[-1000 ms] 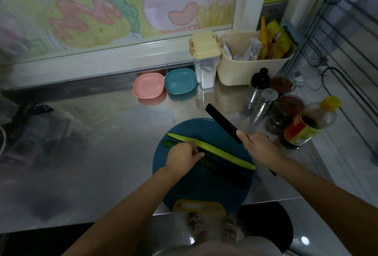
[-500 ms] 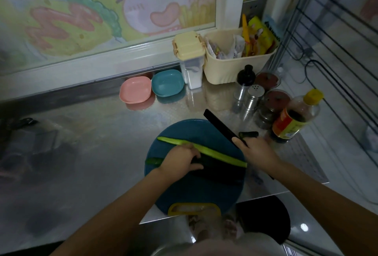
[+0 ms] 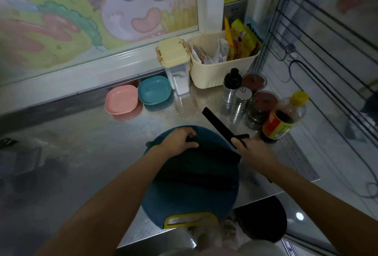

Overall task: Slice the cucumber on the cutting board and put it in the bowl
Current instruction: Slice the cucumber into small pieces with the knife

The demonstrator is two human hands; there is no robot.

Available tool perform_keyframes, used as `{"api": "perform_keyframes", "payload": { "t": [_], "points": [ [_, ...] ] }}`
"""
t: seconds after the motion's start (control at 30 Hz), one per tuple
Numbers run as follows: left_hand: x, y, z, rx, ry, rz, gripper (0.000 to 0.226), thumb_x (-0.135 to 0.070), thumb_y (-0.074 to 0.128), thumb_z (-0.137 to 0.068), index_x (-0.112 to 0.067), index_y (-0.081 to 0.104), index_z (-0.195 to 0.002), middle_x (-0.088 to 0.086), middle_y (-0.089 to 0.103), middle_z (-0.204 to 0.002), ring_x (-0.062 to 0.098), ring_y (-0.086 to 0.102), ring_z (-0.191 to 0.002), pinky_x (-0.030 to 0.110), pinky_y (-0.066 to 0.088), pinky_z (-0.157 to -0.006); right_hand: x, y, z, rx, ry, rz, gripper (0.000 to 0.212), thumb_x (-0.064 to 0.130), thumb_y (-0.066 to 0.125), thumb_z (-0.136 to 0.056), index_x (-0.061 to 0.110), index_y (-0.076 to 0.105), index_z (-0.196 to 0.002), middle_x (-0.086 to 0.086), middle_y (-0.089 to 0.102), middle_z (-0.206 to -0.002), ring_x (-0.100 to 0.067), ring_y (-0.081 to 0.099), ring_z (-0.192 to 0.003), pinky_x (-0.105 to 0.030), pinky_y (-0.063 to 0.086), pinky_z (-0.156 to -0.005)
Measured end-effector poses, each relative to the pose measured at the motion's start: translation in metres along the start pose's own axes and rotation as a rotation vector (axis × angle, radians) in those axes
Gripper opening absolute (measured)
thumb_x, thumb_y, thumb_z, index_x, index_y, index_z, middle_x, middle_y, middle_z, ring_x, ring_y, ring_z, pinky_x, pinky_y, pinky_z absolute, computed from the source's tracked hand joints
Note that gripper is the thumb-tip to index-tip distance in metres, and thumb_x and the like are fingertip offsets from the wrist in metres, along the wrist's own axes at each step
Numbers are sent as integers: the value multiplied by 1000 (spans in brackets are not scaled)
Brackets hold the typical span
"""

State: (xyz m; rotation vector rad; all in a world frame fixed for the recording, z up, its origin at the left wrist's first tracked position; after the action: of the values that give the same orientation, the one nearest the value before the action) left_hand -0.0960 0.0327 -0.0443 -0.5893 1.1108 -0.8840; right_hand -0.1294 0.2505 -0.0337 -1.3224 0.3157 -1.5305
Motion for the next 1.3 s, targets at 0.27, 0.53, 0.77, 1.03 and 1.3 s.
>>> {"api": "perform_keyframes", "payload": {
  "t": [0.27,0.53,0.77,1.03,1.3],
  "points": [
    [4,13,6,-61,106,-155,40,-32,69,-82,-24,58,-119,6,50,-124,23,41,-117,36,32,-102,-1,0,1,34,21,-32,41,43,36,-99,21,53,-68,-2,57,-66,-14,54,-62,-22,37,-55],
    [12,27,34,27,18,-306,41,-34,63,-86,-23,50,-123,5,49,-121,22,46,-111,32,37,-91,0,7,7,44,29,28,48,47,33,-98,16,53,-67,-1,54,-63,-13,51,-59,-24,33,-51],
    [13,23,47,-30,-104,-352,57,-32,63,-86,-17,36,-135,10,42,-130,26,45,-115,36,42,-93,-7,11,14,32,46,-39,46,39,34,-100,15,52,-66,-1,52,-60,-12,51,-58,-22,33,-51],
    [-46,50,24,-75,184,-308,56,-19,49,-95,-30,27,-146,8,37,-141,26,38,-121,36,38,-99,-22,32,21,-44,100,91,56,45,31,-99,4,65,-80,-14,66,-73,-27,64,-70,-31,48,-64],
    [-42,45,22,-78,43,-393,60,-16,44,-95,-32,19,-147,17,38,-131,33,39,-114,39,46,-89,-4,36,20,13,50,82,44,34,34,-101,-2,60,-99,-18,66,-94,-28,62,-86,-24,29,-51]
  ]
}}
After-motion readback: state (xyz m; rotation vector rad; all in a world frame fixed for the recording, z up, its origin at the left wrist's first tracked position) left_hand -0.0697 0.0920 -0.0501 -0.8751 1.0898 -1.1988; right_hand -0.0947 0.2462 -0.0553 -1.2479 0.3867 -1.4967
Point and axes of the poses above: each hand's wrist, its own z-axis away from the middle knuckle, its own y-axis out of the palm, x = y × z, the point moved 8 cm from there along -z, towards the middle knuckle
